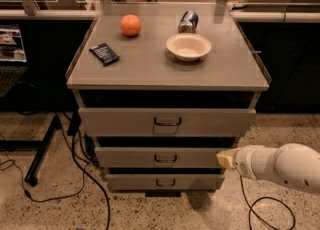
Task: Close top drawer
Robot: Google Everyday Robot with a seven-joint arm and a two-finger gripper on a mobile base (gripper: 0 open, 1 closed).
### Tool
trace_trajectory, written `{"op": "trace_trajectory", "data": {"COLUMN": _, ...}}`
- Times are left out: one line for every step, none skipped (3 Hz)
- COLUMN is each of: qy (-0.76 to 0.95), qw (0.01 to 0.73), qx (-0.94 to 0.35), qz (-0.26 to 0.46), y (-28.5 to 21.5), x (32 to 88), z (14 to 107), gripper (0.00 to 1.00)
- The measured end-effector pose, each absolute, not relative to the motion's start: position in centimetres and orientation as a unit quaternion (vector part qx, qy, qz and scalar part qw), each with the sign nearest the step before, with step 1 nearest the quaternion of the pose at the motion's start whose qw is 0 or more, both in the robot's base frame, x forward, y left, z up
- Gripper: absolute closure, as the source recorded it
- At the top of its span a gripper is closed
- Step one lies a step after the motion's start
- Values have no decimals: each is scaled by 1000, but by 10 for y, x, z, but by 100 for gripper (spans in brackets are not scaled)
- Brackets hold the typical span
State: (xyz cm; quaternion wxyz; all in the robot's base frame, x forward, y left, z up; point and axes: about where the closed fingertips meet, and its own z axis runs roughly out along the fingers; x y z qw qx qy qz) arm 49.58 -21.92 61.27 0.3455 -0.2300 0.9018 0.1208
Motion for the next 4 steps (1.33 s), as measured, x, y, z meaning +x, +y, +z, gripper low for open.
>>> {"op": "trace_trajectory", "data": {"qy": 902, "qw": 345, "qx": -230, "qz": 121, "y": -219, "x": 496, "z": 613, "gripper": 35}}
{"op": "trace_trajectory", "data": {"qy": 902, "qw": 345, "qx": -230, "qz": 121, "y": -219, "x": 496, "z": 613, "gripper": 12}}
{"op": "trace_trajectory", "data": {"qy": 902, "qw": 345, "qx": -230, "qz": 121, "y": -219, "x": 496, "z": 613, "gripper": 0}}
{"op": "trace_trajectory", "data": {"qy": 902, "qw": 345, "qx": -230, "qz": 121, "y": -219, "x": 496, "z": 613, "gripper": 0}}
